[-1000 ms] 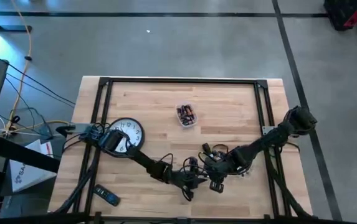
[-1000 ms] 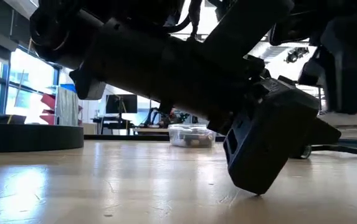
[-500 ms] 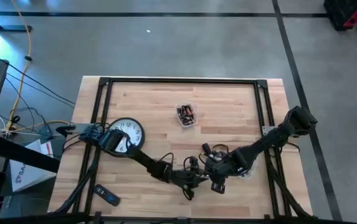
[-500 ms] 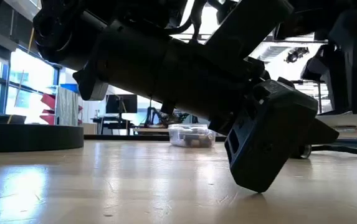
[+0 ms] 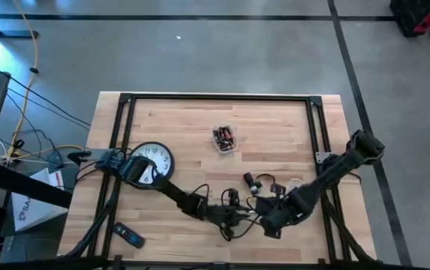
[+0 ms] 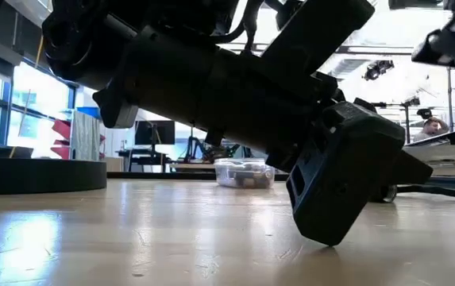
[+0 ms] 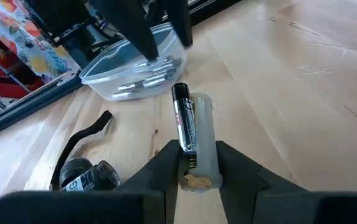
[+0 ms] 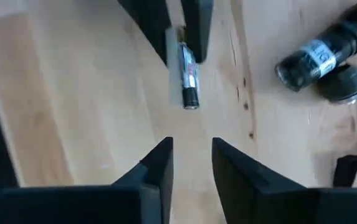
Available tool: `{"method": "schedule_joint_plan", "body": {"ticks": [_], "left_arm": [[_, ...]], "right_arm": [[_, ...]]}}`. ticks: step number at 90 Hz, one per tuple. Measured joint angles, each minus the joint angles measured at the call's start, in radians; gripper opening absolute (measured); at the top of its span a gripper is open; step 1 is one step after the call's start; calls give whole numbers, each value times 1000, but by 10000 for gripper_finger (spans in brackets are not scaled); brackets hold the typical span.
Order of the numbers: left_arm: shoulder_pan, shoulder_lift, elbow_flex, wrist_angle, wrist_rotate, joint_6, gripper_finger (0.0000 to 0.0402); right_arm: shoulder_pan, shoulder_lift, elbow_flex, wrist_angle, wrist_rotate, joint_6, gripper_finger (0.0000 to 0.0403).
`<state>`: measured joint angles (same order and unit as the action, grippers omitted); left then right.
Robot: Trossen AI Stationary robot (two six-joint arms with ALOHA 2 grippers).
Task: Insert battery
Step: Insert the silver battery into the battery holder
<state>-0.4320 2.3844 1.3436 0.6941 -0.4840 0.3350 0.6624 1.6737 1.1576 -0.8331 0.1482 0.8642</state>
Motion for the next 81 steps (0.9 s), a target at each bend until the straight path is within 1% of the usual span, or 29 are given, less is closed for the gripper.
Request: {"method": "schedule_joint_plan", "body": {"ticks": [12, 17, 34, 61, 81], "left_arm": [[-1, 0, 0, 16, 0, 18, 71], [0, 0, 0, 16, 1, 16, 71], [-1, 0, 0, 17, 2, 18, 71], [-1, 0, 0, 18, 3, 17, 71], [-1, 0, 0, 17, 3, 17, 71]], "right_arm": [[-2, 2, -23, 64, 0, -13, 11], [-6, 3, -28, 74, -1, -19, 4], [-10, 3, -28, 74, 27, -30, 1], [-21, 34, -28, 76, 27, -58, 0], [-23, 49, -28, 108, 18, -79, 0]]}}
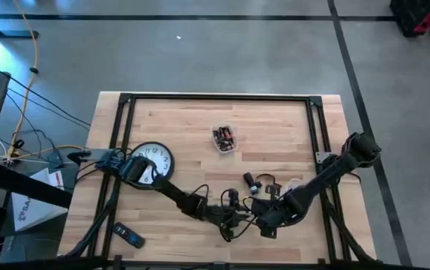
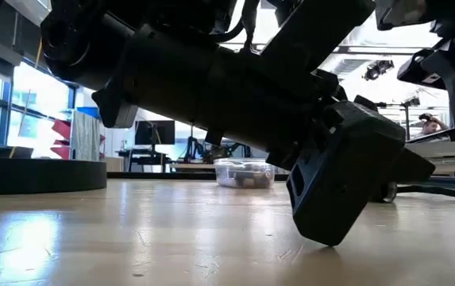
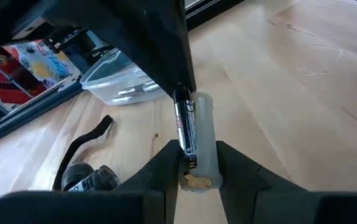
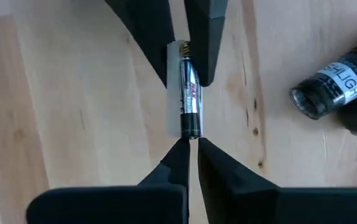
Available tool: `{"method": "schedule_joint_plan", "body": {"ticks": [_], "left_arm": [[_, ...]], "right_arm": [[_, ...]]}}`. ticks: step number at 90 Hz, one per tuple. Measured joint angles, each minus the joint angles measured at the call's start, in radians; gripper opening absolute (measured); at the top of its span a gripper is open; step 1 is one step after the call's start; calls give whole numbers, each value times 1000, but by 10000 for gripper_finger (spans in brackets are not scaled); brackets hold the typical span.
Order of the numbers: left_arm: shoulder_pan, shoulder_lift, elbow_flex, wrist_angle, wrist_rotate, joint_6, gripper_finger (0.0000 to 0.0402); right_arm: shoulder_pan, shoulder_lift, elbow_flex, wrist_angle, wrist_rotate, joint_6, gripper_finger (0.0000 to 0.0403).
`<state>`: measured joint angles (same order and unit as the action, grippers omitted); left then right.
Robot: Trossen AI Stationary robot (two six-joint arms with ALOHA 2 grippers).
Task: Insert battery
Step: Insert the silver battery into the battery holder
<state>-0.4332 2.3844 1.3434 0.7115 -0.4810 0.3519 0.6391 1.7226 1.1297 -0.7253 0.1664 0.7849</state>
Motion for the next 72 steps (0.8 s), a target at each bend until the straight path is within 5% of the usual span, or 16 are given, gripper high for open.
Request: {"method": "schedule_joint_plan", "body": {"ticks": [72], "left_arm": [[8, 4, -2, 22, 29, -79, 71]], "right_arm": [[-71, 0, 0, 23, -123, -87, 0]]}}
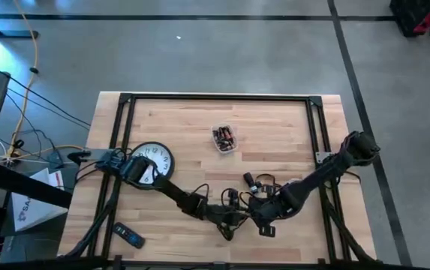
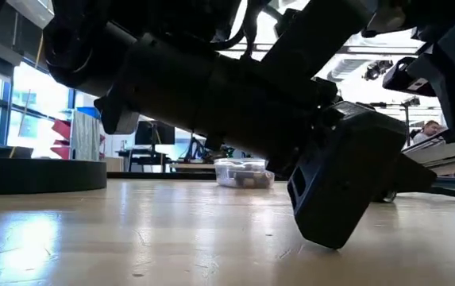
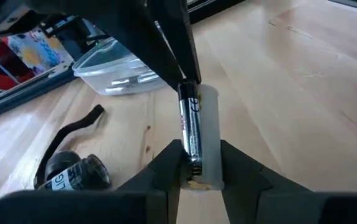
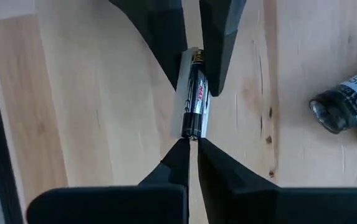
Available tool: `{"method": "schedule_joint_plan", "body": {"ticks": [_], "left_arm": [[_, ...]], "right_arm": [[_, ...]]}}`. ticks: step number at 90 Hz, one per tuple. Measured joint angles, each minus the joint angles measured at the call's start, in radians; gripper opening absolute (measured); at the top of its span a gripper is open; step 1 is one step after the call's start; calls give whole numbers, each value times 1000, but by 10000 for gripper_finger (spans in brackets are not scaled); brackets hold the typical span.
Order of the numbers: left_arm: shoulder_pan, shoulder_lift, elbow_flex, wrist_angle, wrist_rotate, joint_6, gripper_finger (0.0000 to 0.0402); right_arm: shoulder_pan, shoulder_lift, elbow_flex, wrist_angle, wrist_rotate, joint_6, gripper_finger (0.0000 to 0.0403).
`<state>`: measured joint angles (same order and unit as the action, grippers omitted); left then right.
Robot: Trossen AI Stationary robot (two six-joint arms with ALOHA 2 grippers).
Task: Insert battery
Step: Insert the silver battery into the battery holder
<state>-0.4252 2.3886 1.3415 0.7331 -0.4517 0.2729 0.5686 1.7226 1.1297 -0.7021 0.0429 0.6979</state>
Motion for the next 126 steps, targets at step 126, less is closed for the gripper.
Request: {"method": "schedule_joint_plan", "body": {"ticks": [126], "left_arm": [[-40, -7, 4, -183, -96, -153, 64]], "right_arm": [[83, -60, -97, 93, 257, -116, 0]]}}
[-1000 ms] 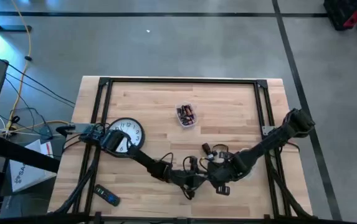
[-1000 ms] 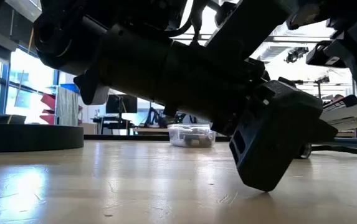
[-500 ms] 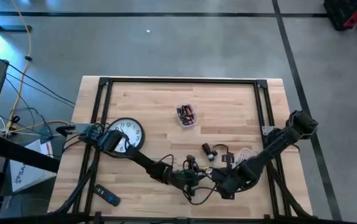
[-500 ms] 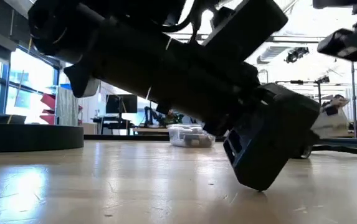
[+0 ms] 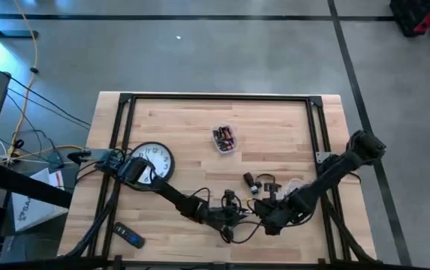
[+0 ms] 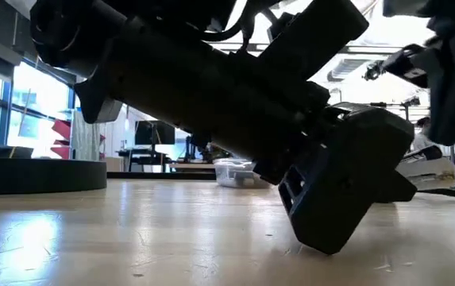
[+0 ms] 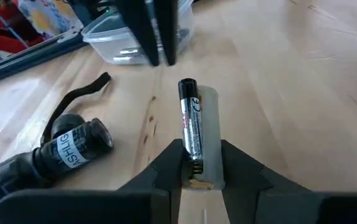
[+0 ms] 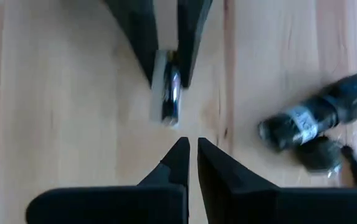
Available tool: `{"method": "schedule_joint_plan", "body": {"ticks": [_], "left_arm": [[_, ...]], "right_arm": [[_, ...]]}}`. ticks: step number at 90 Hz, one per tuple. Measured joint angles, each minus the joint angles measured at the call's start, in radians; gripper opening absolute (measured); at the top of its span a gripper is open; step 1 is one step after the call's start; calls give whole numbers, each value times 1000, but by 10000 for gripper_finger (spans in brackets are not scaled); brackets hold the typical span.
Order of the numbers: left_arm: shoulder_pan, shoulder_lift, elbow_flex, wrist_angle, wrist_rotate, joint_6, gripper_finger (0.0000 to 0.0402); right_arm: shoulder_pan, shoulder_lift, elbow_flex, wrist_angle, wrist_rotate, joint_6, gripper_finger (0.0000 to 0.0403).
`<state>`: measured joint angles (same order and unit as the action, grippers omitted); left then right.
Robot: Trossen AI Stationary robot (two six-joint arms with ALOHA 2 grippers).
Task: Insert battery
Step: Insert the silver battery into the battery holder
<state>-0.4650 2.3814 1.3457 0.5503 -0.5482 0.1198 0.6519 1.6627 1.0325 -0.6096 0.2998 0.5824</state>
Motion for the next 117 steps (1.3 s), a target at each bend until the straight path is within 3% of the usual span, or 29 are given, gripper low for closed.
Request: {"method": "schedule_joint_plan", "body": {"ticks": [79, 117], "left_arm": [[-2, 0, -2, 28, -14, -22, 64], [-2, 3, -4, 78, -17, -22, 64]], "right_arm": [[-13, 58, 0, 118, -52, -46, 0], [-88, 58, 0, 121, -192, -114, 0]]}}
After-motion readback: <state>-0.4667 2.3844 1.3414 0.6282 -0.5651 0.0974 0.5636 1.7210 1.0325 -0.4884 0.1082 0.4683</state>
